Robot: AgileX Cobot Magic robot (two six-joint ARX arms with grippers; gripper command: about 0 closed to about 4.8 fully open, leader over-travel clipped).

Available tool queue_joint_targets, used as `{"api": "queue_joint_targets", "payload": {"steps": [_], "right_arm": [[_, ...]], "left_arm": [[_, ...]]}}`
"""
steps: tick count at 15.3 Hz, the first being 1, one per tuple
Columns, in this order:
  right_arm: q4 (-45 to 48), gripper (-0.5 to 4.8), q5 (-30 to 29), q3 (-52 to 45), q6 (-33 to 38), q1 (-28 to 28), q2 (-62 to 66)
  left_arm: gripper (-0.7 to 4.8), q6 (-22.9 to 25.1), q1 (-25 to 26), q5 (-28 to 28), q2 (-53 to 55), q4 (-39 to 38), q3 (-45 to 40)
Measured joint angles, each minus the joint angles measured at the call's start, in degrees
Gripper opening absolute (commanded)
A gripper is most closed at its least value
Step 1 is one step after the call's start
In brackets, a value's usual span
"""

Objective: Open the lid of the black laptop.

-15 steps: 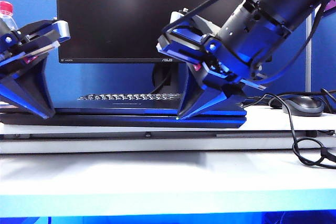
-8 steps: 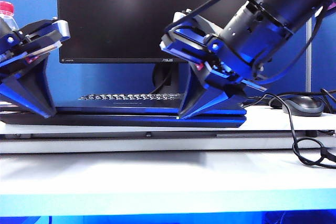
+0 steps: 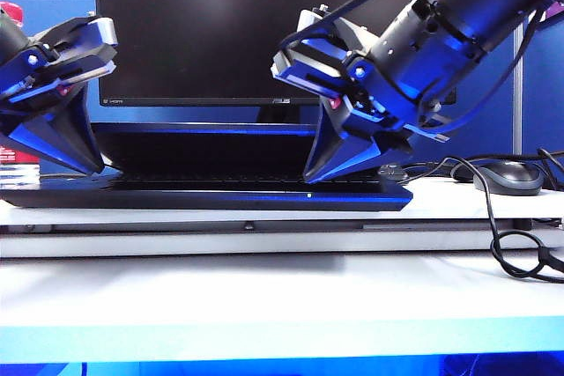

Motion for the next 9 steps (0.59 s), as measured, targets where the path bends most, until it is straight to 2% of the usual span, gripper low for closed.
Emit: {"api": "queue_joint_targets", "payload": {"steps": [5, 9], "right_arm": [[-0.20, -0.06, 0.20, 2.16, 0.33, 0.00, -0.04], [-0.50, -0.06, 2.19, 6.78, -0.85, -0.13, -0.48]], "left_arm": [[0.53, 0.09, 0.04, -0.39, -0.66, 1.77, 0.00], [0.53, 0.50, 0.09, -0.92, -5.18, 3.67, 1.66]]}}
